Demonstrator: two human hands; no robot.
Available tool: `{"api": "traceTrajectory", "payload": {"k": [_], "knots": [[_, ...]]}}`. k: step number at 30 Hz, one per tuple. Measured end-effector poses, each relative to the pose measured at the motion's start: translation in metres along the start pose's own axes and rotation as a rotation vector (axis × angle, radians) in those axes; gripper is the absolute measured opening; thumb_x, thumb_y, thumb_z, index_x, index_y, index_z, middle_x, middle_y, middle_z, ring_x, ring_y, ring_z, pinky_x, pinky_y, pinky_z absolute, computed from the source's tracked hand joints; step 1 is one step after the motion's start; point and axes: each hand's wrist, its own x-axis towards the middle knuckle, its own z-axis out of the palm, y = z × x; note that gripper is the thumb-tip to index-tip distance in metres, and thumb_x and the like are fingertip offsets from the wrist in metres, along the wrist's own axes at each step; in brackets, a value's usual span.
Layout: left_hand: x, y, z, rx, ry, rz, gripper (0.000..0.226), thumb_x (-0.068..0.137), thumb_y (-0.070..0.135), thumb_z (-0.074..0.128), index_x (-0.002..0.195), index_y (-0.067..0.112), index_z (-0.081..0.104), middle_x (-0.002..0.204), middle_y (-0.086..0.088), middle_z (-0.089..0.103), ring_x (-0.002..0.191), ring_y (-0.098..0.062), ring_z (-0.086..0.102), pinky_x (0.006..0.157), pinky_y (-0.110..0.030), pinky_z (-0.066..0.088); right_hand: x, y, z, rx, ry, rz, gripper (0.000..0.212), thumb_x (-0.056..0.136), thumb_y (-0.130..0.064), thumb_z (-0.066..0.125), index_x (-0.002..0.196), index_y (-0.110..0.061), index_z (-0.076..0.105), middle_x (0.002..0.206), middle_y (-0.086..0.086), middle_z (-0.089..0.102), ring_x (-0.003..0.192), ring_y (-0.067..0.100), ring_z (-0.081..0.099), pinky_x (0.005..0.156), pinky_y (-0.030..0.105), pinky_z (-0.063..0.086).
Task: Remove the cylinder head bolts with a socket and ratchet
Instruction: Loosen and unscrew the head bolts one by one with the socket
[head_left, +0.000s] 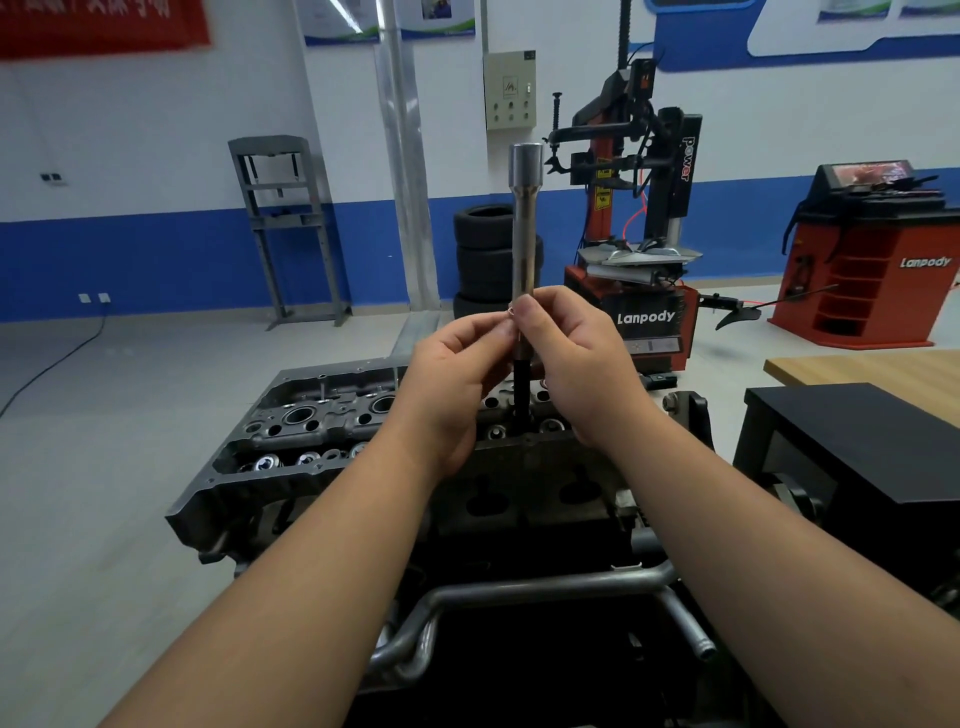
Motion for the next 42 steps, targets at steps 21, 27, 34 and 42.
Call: {"api": "traceTrajectory", "payload": {"k": [21,27,34,42], "knots": [[-0.0014,0.0010,0.0010,0.007,-0.007,0.016,0.030,0.078,0.033,0.071,0.104,0.017,0.072,0.096,0.003,0.079,0.090,-0.010,0.075,0.074,-0.019,0.057,-0.0012,-0.0030,0.0015,0.047,-0.036,-0.020,0.011,0.101,-0.036,0.055,0.106,-0.029,0.061,0.091,-0.009,0.071,0.091,0.004,0.068,0.077,0.022,0.056],[-0.0009,0.0011,0.0011,0.021,-0.017,0.012,0.032,0.078,0.033,0.071,0.107,0.019,0.072,0.101,0.002,0.079,0.098,-0.012,0.075,0.080,-0.023,0.058,-0.0008,-0.0025,0.0006,-0.019,-0.015,-0.001,0.014,0.102,-0.036,0.052,0.105,-0.026,0.061,0.089,-0.009,0.069,0.087,0.004,0.066,0.075,0.026,0.053],[0.0005,0.0006,0.0006,-0.011,-0.010,-0.016,0.023,0.091,0.029,0.066,0.109,0.017,0.073,0.105,-0.003,0.079,0.102,-0.017,0.074,0.085,-0.025,0.057,-0.0006,-0.0028,0.0008,0.034,-0.029,-0.009,0.017,0.103,-0.033,0.050,0.106,-0.024,0.065,0.095,-0.003,0.070,0.094,0.010,0.067,0.081,0.029,0.057],[-0.0010,0.0008,0.0003,0.020,-0.012,0.010,0.030,0.083,0.028,0.072,0.111,0.016,0.073,0.107,-0.003,0.078,0.105,-0.018,0.074,0.092,-0.032,0.056,-0.0010,-0.0021,0.0004,-0.011,-0.015,-0.013,0.016,0.103,-0.037,0.050,0.101,-0.027,0.062,0.086,-0.010,0.067,0.084,0.004,0.065,0.075,0.027,0.053]]}}
